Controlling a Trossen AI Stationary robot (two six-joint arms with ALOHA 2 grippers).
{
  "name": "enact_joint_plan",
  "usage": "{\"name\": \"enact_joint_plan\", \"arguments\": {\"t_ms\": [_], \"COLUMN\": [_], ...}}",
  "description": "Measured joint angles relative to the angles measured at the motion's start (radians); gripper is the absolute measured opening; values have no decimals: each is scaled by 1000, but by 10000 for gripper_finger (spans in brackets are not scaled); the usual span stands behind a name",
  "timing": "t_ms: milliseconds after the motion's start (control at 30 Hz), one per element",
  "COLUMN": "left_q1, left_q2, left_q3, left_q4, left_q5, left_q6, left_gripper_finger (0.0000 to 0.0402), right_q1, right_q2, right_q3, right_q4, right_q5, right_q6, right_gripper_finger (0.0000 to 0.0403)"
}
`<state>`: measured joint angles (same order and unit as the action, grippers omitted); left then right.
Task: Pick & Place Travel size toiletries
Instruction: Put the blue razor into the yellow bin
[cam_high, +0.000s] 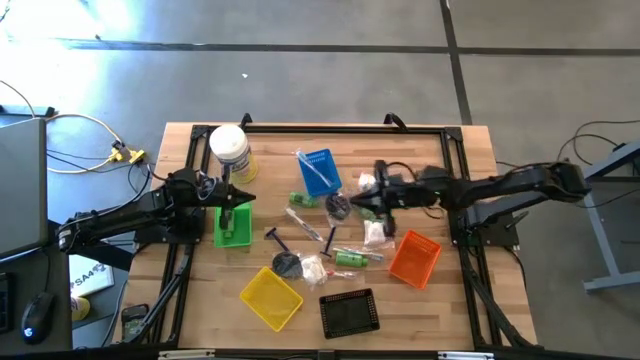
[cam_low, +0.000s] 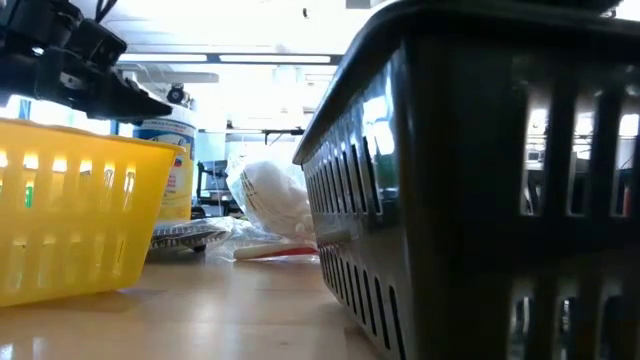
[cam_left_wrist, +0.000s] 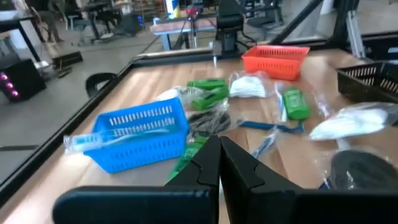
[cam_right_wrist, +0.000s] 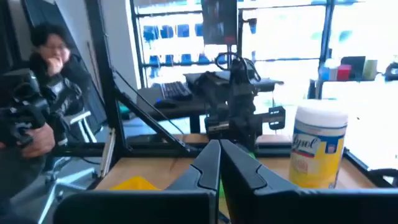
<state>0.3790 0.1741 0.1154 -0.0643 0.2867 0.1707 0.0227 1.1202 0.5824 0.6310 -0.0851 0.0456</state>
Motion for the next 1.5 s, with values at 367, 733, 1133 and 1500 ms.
{"name": "enact_joint_plan", "arguments": {"t_ms": [367, 733, 1133, 1500], "left_q1": [-71, -335, -439, -451], "left_q2": [171, 670, 1169, 1438], "left_q3": [24, 381, 773, 942], "left_q4": [135, -146, -553, -682], "left_q5": [138, -185, -234, -218], "left_q6": [-74, 41, 124, 288], "left_gripper_finger": [0, 18, 138, 195], "right_q1": [-38, -39, -38, -38], "right_q2": [-27, -33, -33, -36], "right_q3": [-302, -370, -394, -394], "right_q4": [351, 470, 503, 508], "right_q5": [2, -16, -106, -159], "right_q6": [10, 35, 67, 89], "right_gripper_finger": [4, 4, 3, 4]}}
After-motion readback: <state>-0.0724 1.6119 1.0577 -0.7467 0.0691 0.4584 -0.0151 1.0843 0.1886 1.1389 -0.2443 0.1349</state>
